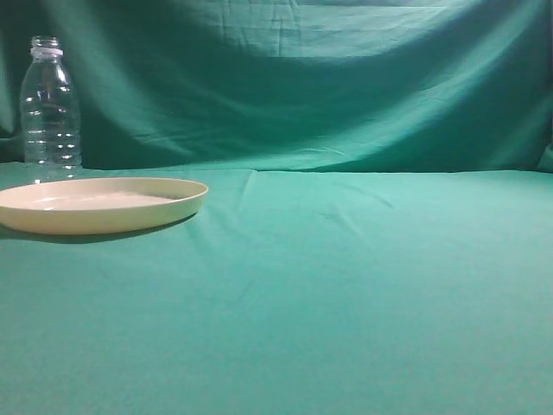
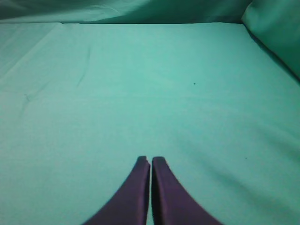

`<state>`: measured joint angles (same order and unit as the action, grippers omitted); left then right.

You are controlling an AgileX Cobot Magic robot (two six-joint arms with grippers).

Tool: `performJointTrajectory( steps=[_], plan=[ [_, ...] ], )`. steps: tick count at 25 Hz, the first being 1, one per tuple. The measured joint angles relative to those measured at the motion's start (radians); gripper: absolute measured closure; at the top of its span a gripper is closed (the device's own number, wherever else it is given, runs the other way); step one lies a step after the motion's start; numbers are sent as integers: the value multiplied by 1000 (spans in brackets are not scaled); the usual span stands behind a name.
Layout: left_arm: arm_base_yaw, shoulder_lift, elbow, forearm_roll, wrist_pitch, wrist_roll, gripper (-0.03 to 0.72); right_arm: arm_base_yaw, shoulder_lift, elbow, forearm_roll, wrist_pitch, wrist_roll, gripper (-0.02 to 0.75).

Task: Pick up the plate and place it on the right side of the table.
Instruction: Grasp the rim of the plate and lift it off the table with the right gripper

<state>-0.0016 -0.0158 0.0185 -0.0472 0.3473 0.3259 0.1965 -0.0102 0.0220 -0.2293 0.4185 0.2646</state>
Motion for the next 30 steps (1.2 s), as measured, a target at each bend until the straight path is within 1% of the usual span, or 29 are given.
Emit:
performJointTrajectory(
  steps=[19, 21, 24, 27, 29, 30],
  plan=[
    [0, 0, 0, 0, 0, 0, 688, 0, 0, 0, -10, -11, 28, 738],
    [0, 0, 0, 0, 0, 0, 688, 0, 0, 5, -5, -78, 71, 738],
    [0, 0, 0, 0, 0, 0, 688, 0, 0, 7, 25, -271, 165, 738],
    [0, 0, 0, 0, 0, 0, 688, 0, 0, 7, 27, -461, 180, 738],
    [0, 0, 0, 0, 0, 0, 688, 0, 0, 7, 27, -503, 183, 738],
    [0, 0, 0, 0, 0, 0, 688, 0, 0, -6, 27, -484, 185, 738]
  ],
)
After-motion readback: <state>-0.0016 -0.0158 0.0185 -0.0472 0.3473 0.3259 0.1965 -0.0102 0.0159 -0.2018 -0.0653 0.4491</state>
